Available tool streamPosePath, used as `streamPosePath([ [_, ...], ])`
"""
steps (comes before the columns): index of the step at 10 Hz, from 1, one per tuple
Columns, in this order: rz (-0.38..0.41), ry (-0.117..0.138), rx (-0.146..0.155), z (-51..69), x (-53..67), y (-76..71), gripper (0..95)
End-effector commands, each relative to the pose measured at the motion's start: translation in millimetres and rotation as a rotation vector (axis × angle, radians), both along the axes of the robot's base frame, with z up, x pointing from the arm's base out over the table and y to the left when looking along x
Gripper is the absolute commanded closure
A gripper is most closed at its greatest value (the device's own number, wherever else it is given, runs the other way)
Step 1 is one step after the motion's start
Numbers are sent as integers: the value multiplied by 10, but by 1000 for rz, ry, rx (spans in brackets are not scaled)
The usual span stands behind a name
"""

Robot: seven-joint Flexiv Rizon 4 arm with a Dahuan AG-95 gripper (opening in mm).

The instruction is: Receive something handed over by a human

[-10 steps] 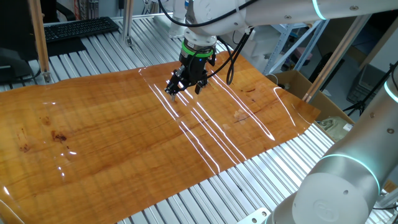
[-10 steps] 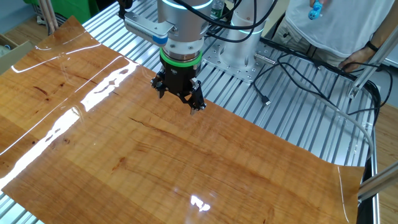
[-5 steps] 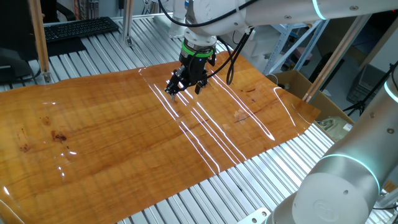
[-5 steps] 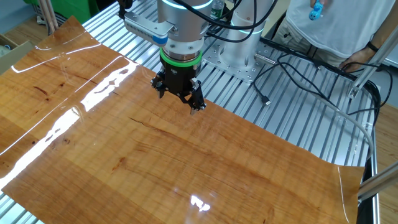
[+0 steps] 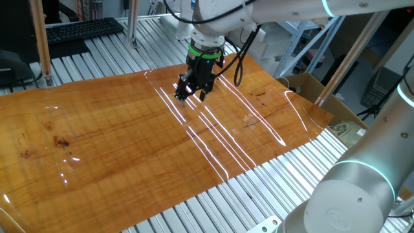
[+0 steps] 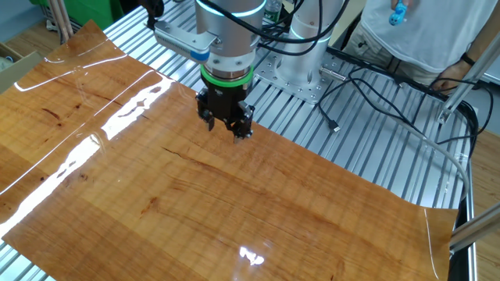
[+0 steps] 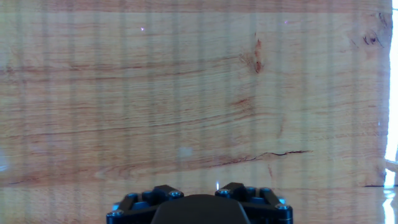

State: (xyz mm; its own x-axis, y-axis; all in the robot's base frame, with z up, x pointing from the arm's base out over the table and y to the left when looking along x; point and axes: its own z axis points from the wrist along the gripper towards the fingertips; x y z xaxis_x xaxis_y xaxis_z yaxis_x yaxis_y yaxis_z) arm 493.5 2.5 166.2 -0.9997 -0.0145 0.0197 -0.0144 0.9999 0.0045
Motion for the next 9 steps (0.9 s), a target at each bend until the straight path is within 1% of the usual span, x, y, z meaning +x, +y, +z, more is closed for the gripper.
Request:
streamPosePath([
  [1,2,2,0,1,-16,1,570],
  [6,-15,4,4,-28,-58,11,570],
  [9,-50,20,4,-38,-79,14,570],
])
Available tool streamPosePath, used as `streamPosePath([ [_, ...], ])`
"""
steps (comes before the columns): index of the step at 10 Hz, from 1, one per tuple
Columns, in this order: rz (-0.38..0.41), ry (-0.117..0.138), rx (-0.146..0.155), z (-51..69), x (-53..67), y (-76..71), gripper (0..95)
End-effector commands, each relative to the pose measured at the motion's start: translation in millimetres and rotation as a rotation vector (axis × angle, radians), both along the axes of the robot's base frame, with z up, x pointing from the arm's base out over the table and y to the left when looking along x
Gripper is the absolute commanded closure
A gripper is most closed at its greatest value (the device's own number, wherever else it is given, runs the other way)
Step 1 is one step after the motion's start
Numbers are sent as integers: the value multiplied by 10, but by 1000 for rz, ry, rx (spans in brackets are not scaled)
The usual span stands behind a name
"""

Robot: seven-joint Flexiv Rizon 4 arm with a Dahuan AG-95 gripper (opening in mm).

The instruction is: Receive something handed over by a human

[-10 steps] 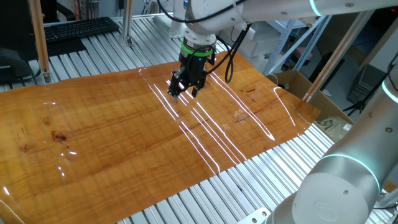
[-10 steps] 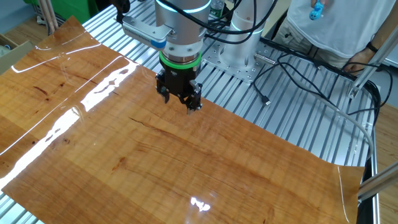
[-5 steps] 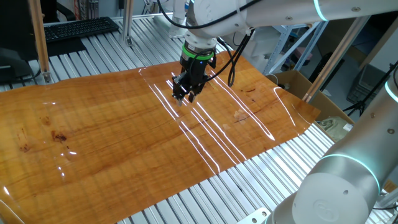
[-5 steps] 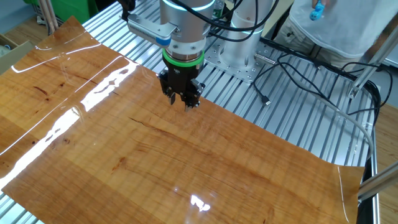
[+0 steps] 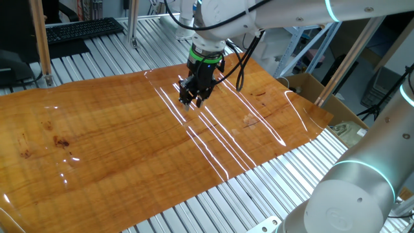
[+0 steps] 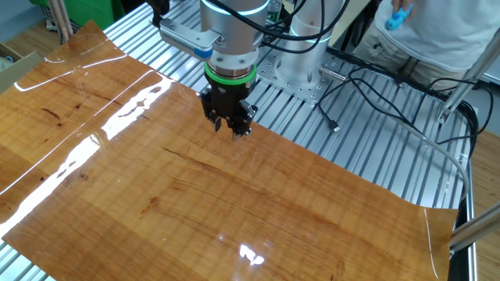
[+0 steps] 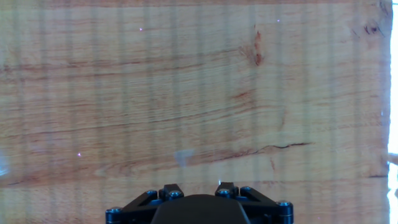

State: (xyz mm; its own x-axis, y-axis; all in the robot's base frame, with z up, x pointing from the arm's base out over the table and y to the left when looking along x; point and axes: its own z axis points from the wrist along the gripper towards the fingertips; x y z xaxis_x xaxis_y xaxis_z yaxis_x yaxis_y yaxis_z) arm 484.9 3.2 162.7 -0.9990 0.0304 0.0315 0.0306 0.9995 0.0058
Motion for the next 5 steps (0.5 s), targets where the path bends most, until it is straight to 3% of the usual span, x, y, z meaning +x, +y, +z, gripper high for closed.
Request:
streamPosePath([
  [1,-16,10,4,-8,-2,8,570],
  [5,-14,11,2,-20,-16,12,570],
])
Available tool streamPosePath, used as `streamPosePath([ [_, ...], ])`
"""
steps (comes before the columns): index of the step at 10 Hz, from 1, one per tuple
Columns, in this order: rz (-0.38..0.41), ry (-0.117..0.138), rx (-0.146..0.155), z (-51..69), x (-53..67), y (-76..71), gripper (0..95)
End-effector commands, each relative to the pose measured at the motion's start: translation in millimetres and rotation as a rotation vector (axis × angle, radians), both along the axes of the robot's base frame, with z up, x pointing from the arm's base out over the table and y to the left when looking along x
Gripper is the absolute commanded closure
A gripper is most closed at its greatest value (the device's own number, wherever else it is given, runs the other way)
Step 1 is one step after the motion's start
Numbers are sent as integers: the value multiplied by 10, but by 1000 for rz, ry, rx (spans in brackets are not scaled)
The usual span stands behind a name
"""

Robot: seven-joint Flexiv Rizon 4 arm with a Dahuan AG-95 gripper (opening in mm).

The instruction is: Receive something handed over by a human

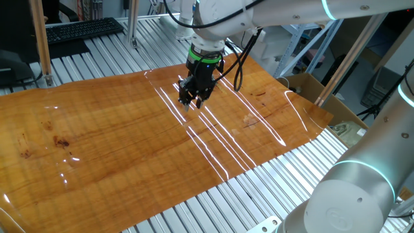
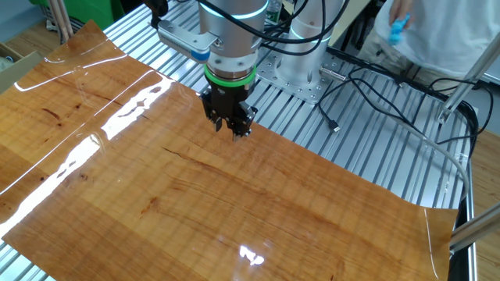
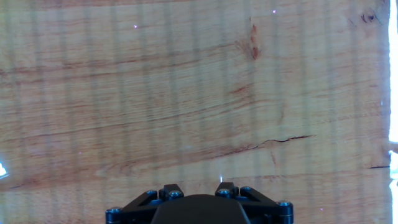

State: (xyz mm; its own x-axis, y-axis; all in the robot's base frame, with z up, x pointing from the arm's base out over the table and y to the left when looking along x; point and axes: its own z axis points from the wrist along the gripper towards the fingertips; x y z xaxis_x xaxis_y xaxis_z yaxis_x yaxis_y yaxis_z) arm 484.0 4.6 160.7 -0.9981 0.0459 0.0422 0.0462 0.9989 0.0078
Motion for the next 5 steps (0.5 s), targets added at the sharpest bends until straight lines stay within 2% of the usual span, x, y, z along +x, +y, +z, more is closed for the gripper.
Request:
streamPosePath([
  [1,4,-1,-2,-6,-15,-1,570],
  [5,3,-6,-3,-36,-85,4,570],
])
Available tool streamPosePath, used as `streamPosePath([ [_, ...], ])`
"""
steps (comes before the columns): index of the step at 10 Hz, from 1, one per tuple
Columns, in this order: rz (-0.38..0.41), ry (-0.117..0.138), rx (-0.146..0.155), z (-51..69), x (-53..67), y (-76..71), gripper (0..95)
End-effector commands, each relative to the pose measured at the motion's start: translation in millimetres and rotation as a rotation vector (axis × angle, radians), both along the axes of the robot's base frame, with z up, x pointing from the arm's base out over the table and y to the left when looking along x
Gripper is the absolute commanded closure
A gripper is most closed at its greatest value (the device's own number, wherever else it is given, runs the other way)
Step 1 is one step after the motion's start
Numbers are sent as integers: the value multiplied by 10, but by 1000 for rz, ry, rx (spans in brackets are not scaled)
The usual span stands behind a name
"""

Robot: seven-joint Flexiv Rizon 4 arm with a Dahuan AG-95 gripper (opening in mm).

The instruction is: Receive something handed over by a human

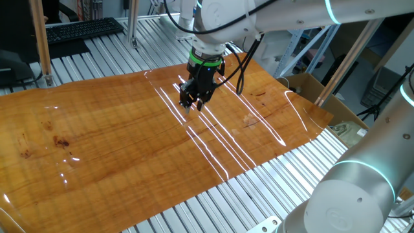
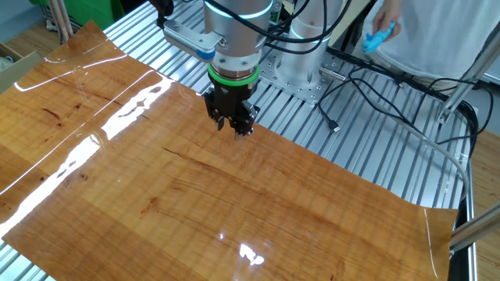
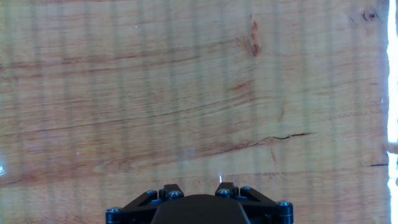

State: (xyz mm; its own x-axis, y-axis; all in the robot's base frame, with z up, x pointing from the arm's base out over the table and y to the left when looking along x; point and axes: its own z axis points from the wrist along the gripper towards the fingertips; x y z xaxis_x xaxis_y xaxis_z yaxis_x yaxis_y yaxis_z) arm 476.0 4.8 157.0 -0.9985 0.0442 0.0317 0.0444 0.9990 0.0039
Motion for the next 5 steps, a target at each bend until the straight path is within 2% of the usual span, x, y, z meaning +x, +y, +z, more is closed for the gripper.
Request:
streamPosePath([
  [1,1,3,2,-4,-20,3,570],
  [5,7,-1,3,-8,-100,12,570],
])
